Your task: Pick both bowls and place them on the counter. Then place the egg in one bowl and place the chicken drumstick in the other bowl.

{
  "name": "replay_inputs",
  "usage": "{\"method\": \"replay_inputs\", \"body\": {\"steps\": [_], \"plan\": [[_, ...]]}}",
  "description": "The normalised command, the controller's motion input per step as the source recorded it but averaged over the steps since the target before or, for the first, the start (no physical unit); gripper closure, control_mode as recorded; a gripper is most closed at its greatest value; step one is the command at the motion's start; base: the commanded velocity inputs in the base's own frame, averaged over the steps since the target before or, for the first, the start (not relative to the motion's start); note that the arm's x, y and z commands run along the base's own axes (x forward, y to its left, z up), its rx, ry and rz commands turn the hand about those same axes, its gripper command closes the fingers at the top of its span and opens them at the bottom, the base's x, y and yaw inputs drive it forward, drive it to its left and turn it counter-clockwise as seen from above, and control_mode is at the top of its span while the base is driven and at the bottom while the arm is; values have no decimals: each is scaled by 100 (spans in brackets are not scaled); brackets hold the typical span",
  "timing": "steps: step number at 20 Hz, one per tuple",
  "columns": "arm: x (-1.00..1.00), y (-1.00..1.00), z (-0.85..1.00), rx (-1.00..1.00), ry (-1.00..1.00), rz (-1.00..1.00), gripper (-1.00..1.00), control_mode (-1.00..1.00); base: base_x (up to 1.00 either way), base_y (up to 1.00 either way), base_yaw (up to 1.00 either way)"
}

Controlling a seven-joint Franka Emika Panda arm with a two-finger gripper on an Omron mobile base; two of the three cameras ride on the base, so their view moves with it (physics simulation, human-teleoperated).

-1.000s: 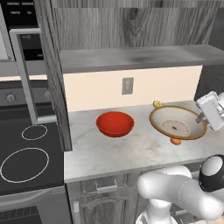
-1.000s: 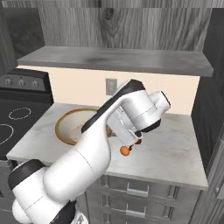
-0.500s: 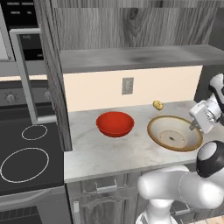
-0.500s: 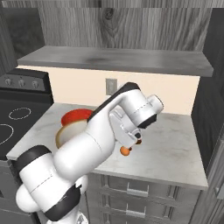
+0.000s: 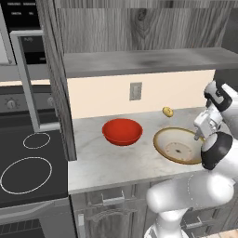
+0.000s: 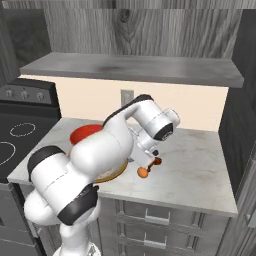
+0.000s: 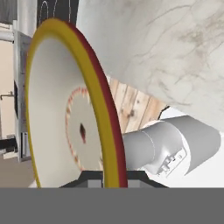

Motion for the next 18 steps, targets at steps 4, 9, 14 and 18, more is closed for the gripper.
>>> {"method": "replay_inputs", "body": {"steps": [4,9,14,18], "plan": [[41,4,-17,6,6,9,100,-100,0,0,0],[39,3,-15,8,13,3,100,-100,0,0,0],[20,16,-28,6,13,0,100,-100,0,0,0],[23,18,-26,1,2,0,100,-100,0,0,0]]}}
